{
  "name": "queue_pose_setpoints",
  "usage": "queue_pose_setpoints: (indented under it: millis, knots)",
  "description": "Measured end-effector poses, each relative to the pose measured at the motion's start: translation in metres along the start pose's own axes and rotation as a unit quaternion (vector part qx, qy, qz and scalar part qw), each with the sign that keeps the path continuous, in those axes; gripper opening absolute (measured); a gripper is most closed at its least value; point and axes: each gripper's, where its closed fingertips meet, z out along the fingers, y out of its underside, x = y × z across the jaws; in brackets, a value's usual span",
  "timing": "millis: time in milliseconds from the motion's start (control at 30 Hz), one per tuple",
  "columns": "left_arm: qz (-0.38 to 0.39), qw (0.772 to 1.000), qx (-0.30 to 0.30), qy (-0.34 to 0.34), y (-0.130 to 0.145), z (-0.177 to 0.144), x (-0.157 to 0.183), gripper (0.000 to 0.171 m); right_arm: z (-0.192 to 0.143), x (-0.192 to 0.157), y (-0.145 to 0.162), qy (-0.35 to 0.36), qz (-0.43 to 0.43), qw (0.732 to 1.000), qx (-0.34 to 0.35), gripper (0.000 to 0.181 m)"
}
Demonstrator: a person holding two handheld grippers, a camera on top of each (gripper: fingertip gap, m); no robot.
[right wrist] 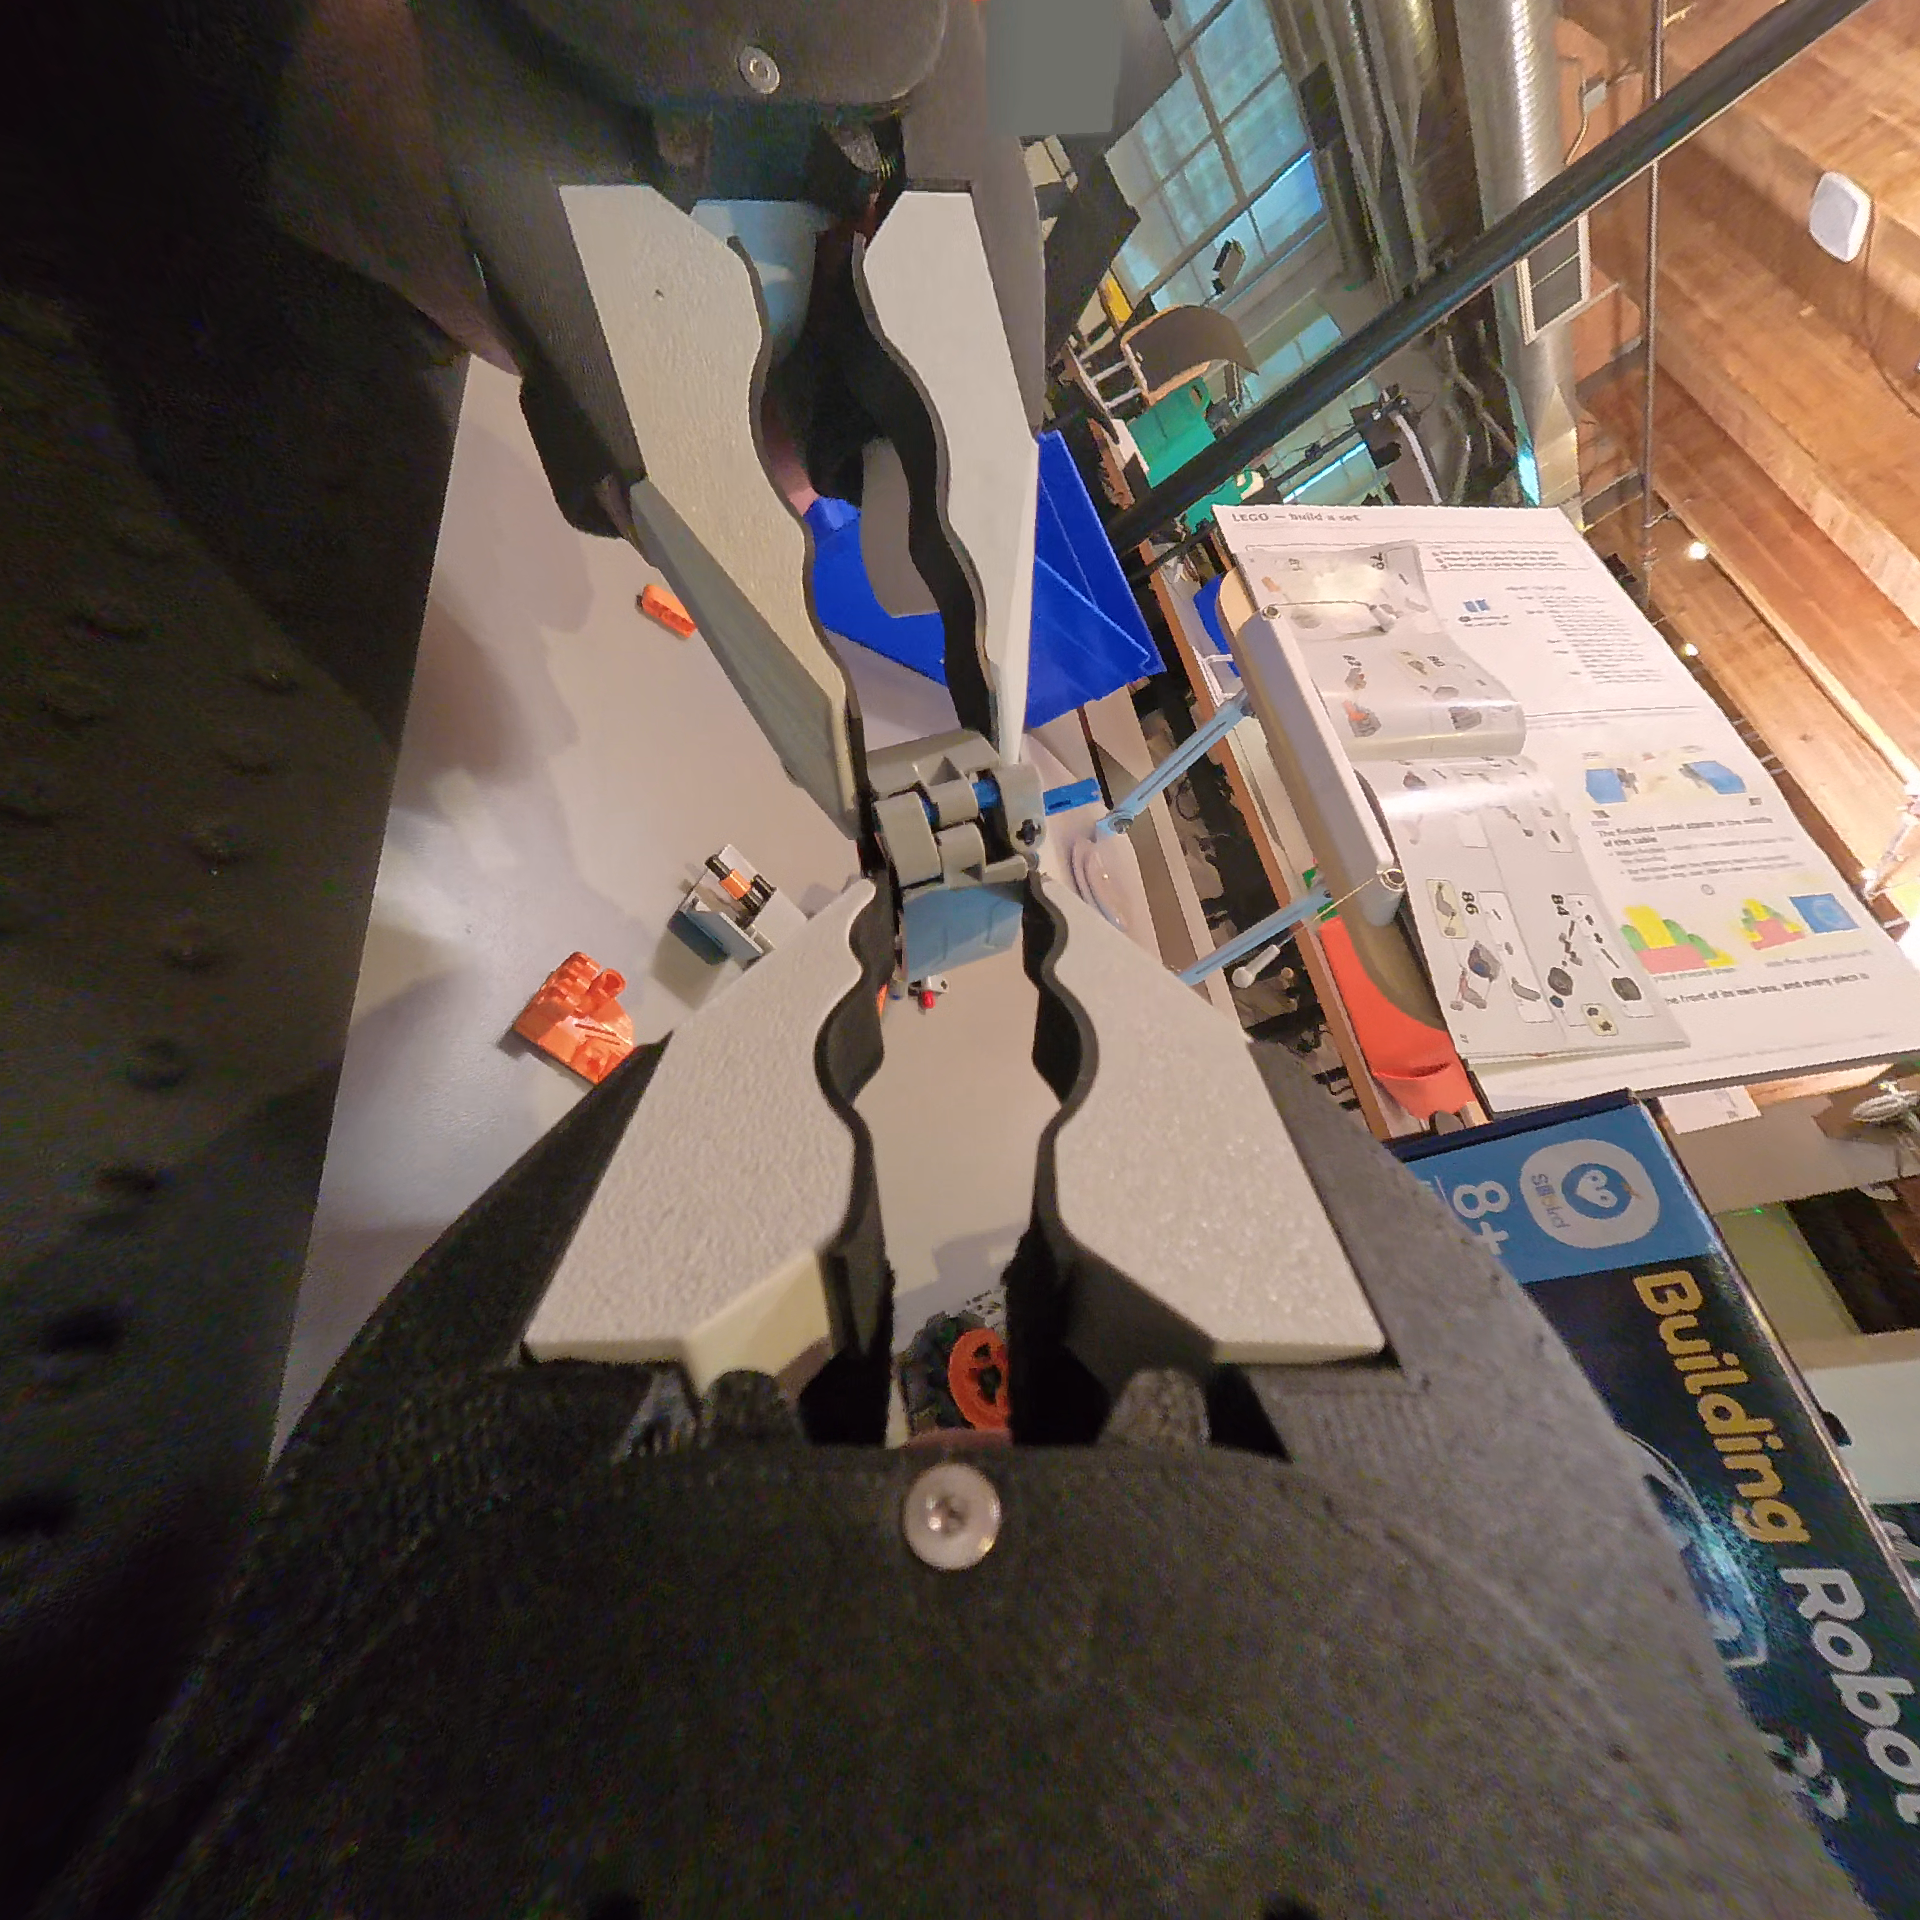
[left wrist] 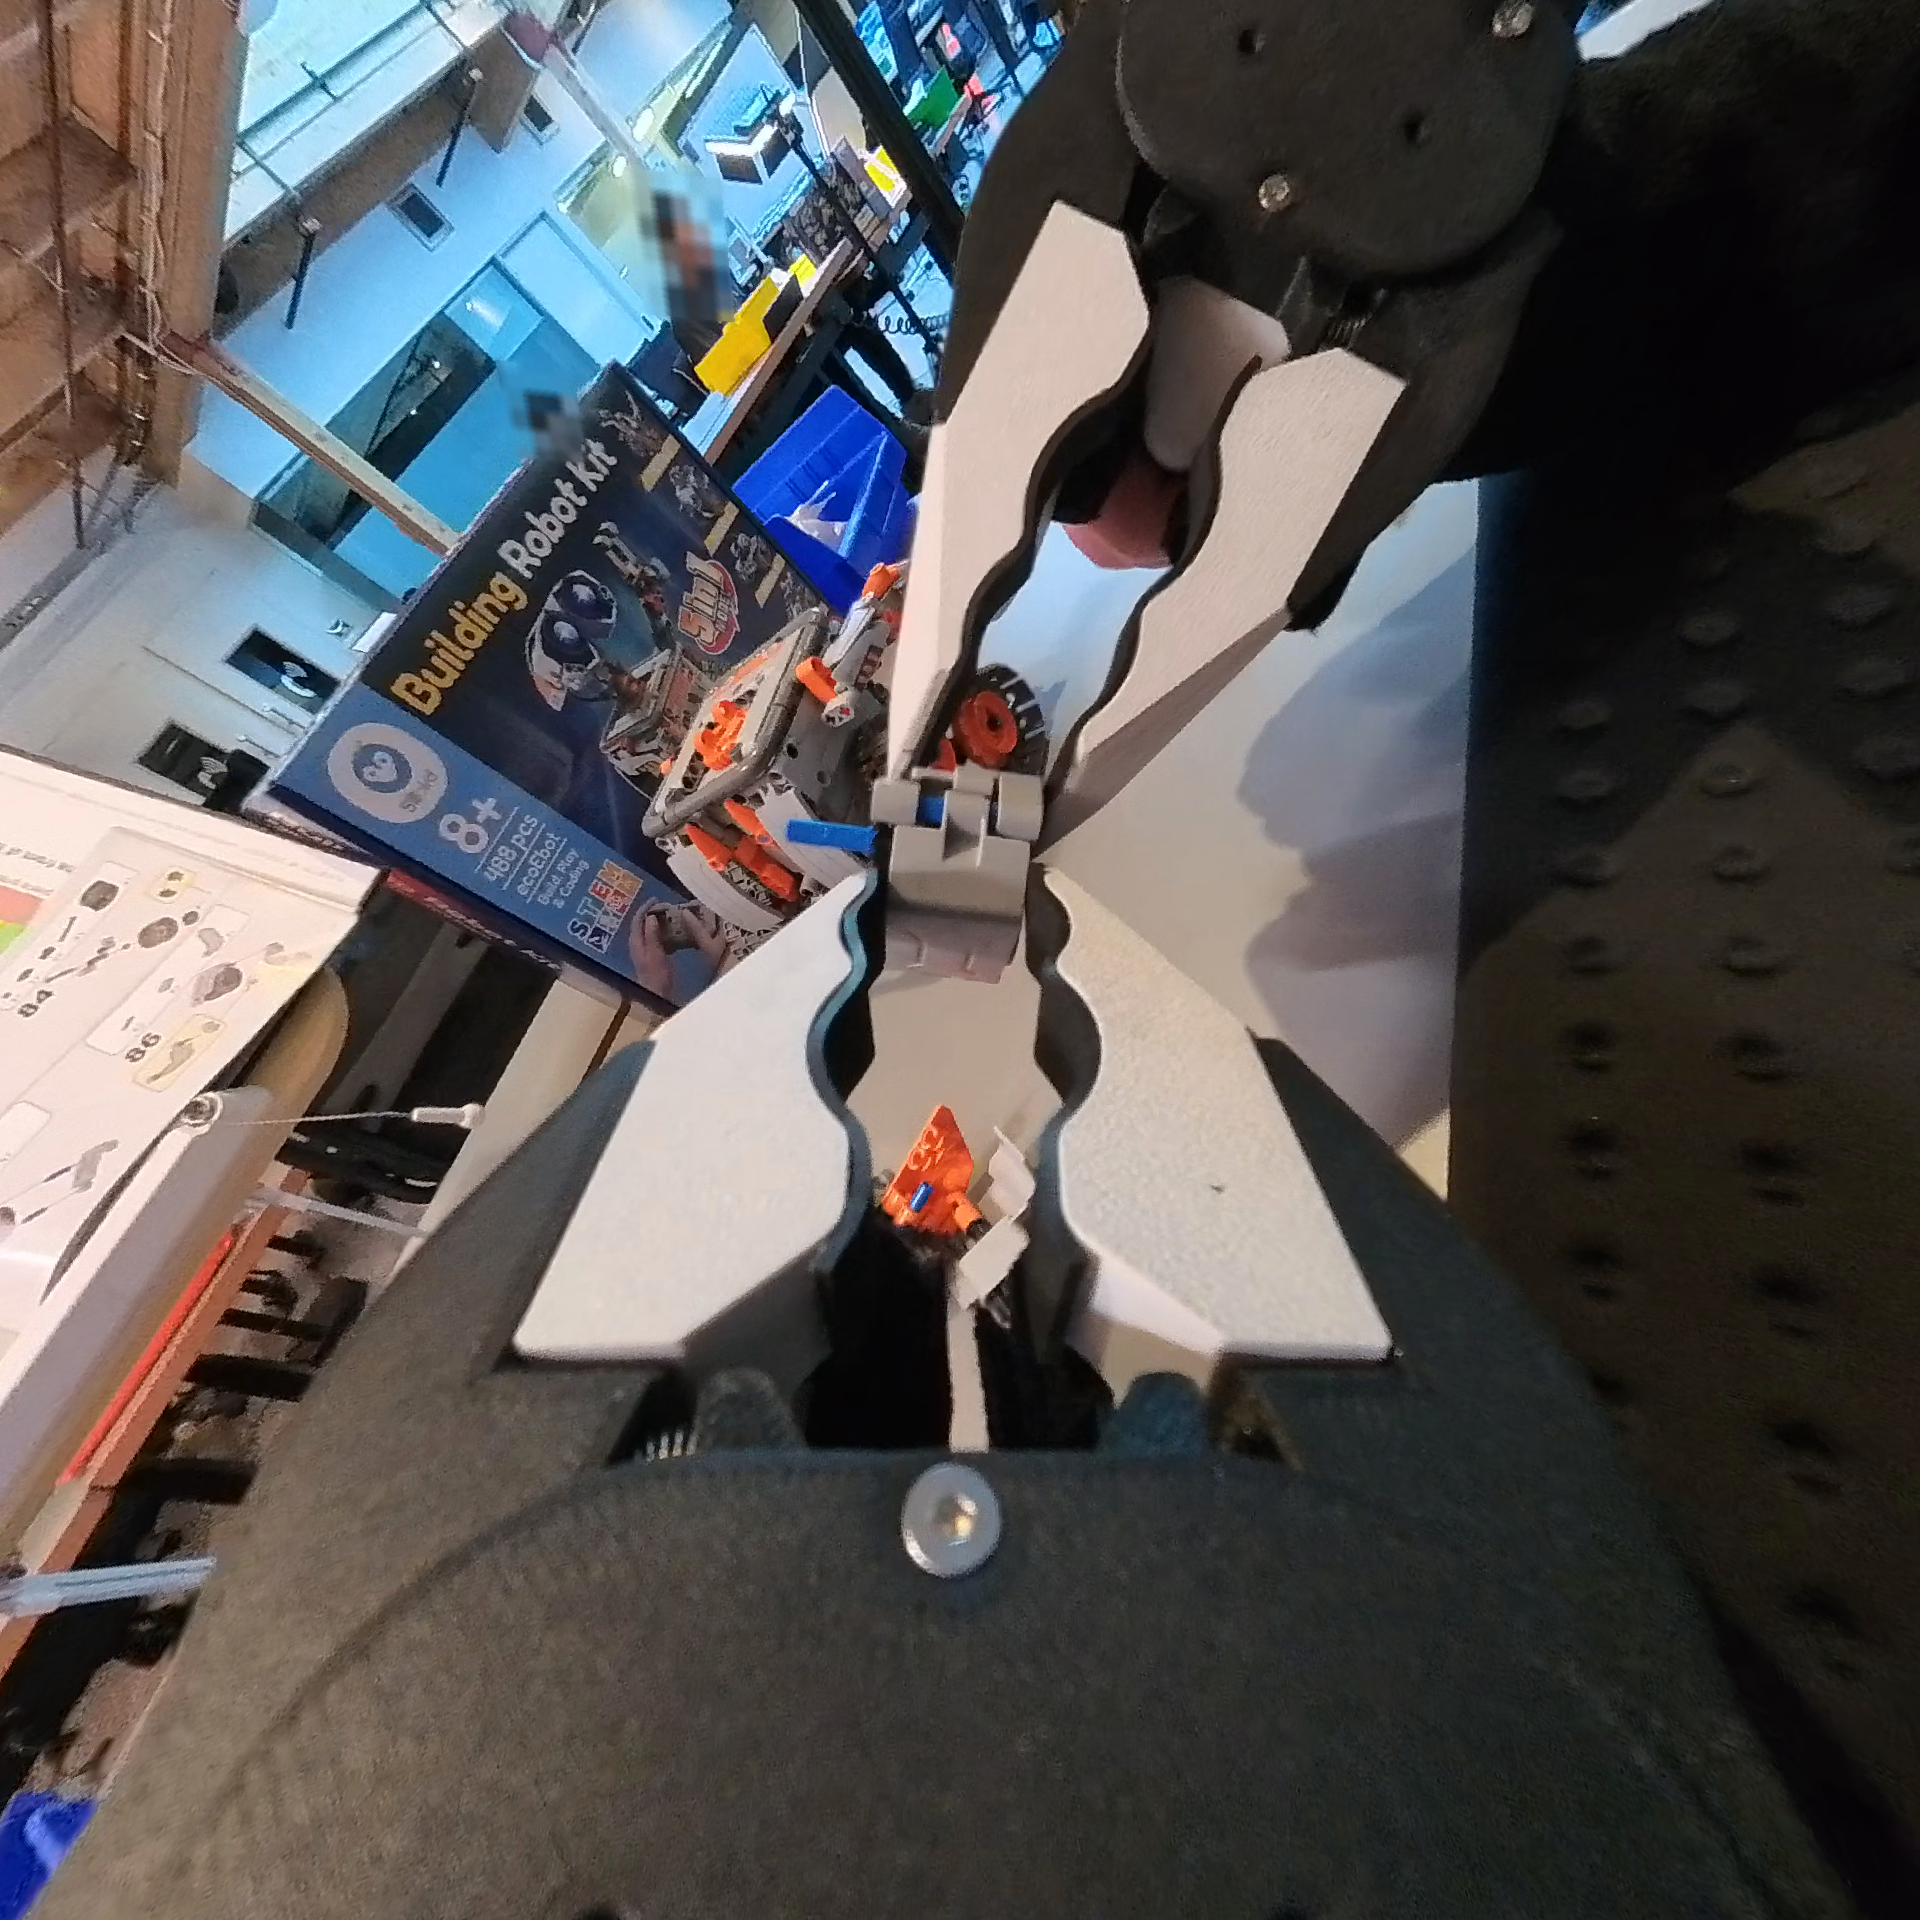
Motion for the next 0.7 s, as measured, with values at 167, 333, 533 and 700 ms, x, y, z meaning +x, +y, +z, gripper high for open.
queue_pose_setpoints:
  millis: [167,333,533,700]
  knots:
    - [-0.010,1.000,0.007,0.006,-0.002,-0.001,0.000,0.024,-0.001,0.000,-0.001,-0.003,0.005,1.000,0.005,0.022]
    - [-0.008,1.000,0.006,0.006,-0.001,-0.001,0.001,0.025,-0.001,0.000,0.000,-0.007,0.009,1.000,0.008,0.022]
    - [-0.008,1.000,0.002,-0.010,0.000,-0.002,-0.006,0.024,-0.003,0.003,0.004,-0.006,0.018,1.000,0.006,0.012]
    - [-0.010,1.000,0.000,-0.017,0.001,-0.005,-0.009,0.024,-0.005,0.009,0.008,-0.008,0.058,0.998,0.013,0.013]
